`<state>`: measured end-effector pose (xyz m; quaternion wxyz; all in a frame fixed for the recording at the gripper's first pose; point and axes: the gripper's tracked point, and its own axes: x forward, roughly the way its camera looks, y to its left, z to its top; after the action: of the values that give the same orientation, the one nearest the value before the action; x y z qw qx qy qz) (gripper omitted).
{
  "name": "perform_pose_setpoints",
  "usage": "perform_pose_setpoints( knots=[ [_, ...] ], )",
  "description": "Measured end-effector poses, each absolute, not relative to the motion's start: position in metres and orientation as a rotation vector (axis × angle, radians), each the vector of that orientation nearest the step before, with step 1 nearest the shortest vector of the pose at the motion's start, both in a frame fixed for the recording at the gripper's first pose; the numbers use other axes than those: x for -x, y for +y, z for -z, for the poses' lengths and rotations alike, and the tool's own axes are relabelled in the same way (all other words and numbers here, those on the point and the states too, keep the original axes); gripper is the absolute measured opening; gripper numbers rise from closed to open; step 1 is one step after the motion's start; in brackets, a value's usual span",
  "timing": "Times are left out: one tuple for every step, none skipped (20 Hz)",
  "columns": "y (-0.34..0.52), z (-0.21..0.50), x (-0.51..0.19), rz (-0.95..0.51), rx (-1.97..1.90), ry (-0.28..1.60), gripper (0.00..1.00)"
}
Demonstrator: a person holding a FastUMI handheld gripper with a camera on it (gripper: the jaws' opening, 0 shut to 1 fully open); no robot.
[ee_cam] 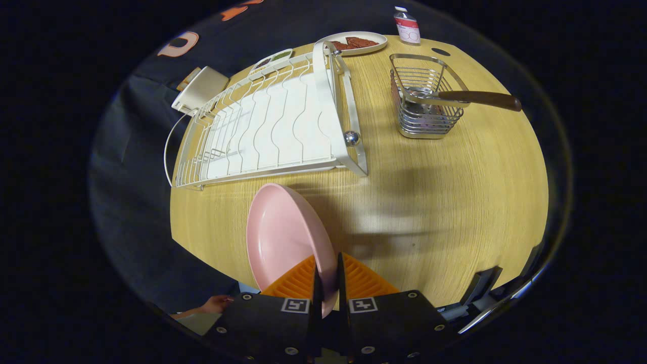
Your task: Take the plate from the dish rack, then take the spoon from the basket and place it into the plate.
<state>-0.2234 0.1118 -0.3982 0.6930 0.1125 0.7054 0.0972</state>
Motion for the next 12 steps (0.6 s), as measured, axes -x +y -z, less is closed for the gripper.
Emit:
perform_pose_setpoints(
  knots=[
    [0.110, 0.399, 0.222, -0.208, -0.251, 1.569, 0.14],
    [0.110, 0.398, 0.219, -0.201, -0.260, 1.564, 0.15],
    [0.112, 0.397, 0.218, -0.203, -0.279, 1.563, 0.16],
    [0.114, 0.395, 0.216, -0.203, -0.290, 1.560, 0.19],
    [0.112, 0.393, 0.214, -0.202, -0.289, 1.552, 0.21],
    [0.109, 0.392, 0.212, -0.197, -0.274, 1.542, 0.22],
    [0.105, 0.390, 0.210, -0.192, -0.260, 1.532, 0.22],
    [0.103, 0.388, 0.208, -0.187, -0.252, 1.525, 0.23],
    [0.099, 0.385, 0.206, -0.177, -0.247, 1.522, 0.25],
    [0.095, 0.382, 0.203, -0.169, -0.243, 1.516, 0.29],
    [0.091, 0.378, 0.200, -0.159, -0.238, 1.504, 0.31],
    [0.085, 0.373, 0.191, -0.144, -0.233, 1.470, 0.36]
  ],
)
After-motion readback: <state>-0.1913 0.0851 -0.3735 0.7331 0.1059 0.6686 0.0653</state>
